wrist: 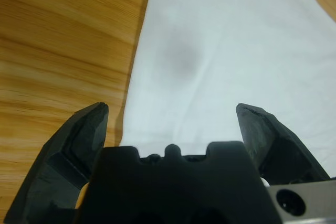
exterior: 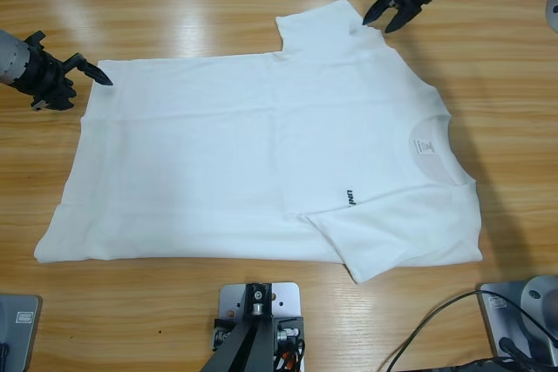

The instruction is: Fold clothes

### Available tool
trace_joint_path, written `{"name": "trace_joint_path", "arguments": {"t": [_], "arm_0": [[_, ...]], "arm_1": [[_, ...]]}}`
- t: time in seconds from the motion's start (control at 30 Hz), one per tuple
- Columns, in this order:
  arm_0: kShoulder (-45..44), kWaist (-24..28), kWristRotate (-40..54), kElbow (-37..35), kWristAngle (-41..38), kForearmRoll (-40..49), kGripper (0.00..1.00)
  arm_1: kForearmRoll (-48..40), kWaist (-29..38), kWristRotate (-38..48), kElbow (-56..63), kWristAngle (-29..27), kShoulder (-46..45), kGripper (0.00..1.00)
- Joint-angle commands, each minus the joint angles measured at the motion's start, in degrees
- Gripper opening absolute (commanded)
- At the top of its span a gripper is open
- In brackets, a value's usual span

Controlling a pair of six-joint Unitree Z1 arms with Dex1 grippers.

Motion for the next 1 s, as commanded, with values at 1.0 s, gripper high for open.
{"name": "trace_joint_path", "arguments": {"t": [1.0], "arm_0": [[2.6,-0.6,-0.9,3.3,0.8,-1.6,0.930]], "arm_1": [[-8.9,0.4,3.2,-17.2,8.3,11.8,0.587]]}}
